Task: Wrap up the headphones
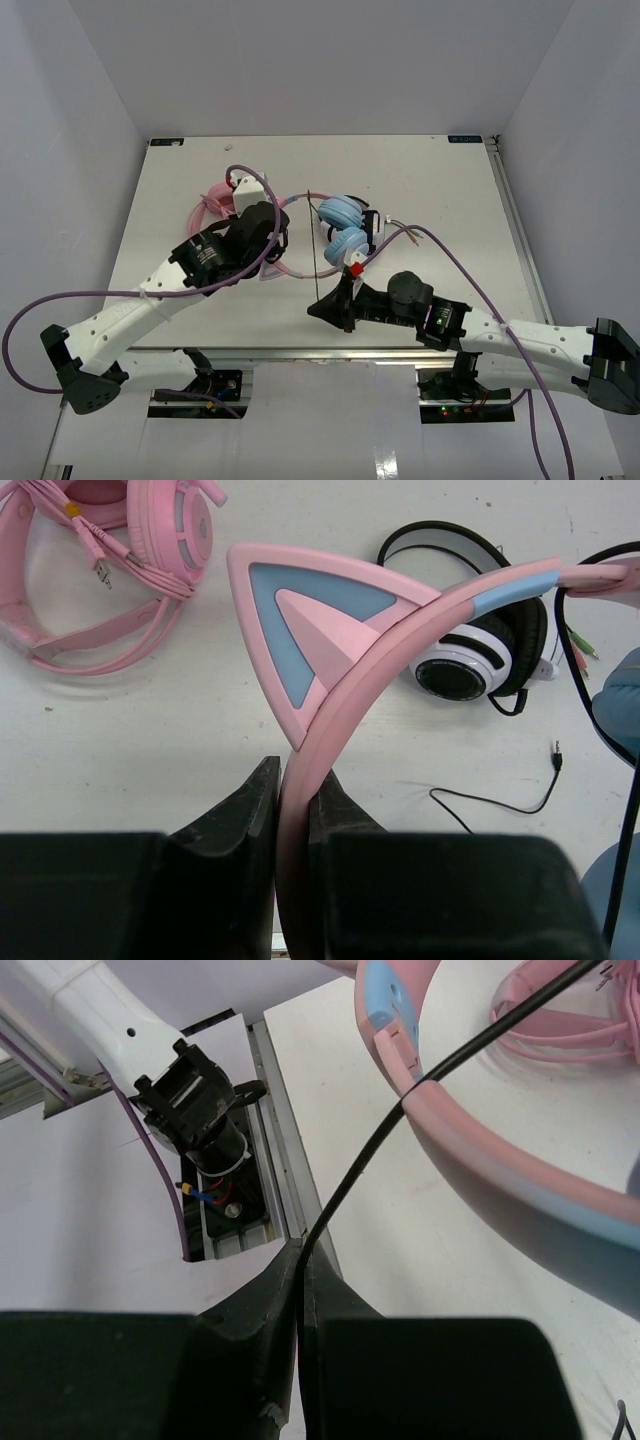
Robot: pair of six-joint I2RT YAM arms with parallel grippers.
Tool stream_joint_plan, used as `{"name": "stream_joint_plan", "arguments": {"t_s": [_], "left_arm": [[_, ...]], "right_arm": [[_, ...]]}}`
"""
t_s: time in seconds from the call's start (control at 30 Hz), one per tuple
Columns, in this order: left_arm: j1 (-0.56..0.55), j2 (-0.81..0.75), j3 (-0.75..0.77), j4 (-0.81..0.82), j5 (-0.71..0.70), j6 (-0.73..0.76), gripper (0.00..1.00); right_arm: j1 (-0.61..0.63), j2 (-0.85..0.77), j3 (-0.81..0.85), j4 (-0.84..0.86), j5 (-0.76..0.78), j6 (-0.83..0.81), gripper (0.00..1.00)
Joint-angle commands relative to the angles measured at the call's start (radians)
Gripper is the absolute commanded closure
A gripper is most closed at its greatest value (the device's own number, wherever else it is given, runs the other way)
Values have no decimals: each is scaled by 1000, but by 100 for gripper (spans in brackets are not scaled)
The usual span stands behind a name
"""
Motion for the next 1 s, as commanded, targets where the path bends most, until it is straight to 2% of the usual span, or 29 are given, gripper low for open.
{"name": "stream_joint_plan", "arguments": {"t_s": [0.0, 0.13, 0.43, 0.97], "left_arm": [[12, -63, 7, 127, -4, -78, 100], [12, -97, -4, 133, 14, -83, 100], [10, -126, -1, 133, 63, -91, 100], [10, -161, 10, 135, 143, -85, 100]], "right_arm": [[67, 15, -29, 39, 197, 6, 92], [88, 19, -77, 91, 266, 9, 92], [107, 124, -142, 238, 258, -53, 79], [107, 365, -309, 736, 248, -130, 77]]}}
